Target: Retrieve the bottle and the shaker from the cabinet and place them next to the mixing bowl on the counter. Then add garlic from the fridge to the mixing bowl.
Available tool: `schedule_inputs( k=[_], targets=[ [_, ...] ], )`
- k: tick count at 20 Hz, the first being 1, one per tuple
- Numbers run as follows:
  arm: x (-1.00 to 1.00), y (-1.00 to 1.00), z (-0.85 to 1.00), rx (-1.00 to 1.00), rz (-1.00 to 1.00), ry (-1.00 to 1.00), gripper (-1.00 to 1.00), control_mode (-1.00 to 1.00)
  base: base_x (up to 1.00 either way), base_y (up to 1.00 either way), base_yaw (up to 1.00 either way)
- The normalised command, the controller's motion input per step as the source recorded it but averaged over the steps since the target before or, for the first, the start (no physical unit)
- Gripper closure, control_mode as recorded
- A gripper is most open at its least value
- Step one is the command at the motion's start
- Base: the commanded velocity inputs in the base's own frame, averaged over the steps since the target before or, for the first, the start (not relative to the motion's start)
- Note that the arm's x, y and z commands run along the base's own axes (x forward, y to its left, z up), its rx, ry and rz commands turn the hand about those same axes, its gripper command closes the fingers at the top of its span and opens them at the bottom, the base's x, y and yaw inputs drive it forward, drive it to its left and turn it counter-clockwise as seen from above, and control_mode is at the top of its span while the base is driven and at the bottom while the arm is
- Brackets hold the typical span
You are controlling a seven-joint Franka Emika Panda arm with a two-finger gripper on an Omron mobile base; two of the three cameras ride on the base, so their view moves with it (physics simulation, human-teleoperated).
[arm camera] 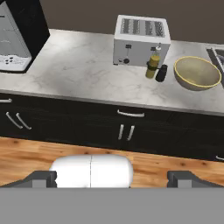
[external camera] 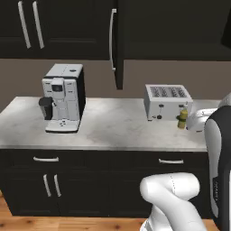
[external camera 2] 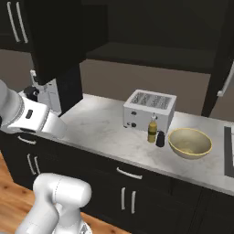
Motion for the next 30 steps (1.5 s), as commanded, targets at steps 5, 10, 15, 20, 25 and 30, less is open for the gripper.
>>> schedule_inputs(
  k=[5,10,15,20,25,30],
  targets=[
    [0.0,0.0,0.0,0.0,0.0,0.0,-1.0,1.0,0.0,0.0,1.0],
    [0.0,0.0,0.0,0.0,0.0,0.0,-1.0,1.0,0.0,0.0,1.0],
    [0.0,0.0,0.0,0.0,0.0,0.0,-1.0,1.0,0.0,0.0,1.0],
    [0.0,0.0,0.0,0.0,0.0,0.0,-1.0,1.0,0.0,0.0,1.0],
    [0.0,0.0,0.0,0.0,0.0,0.0,-1.0,1.0,0.0,0.0,1.0],
    [0.0,0.0,0.0,0.0,0.0,0.0,-1.0,1.0,0.11,0.0,0.96]
  ],
)
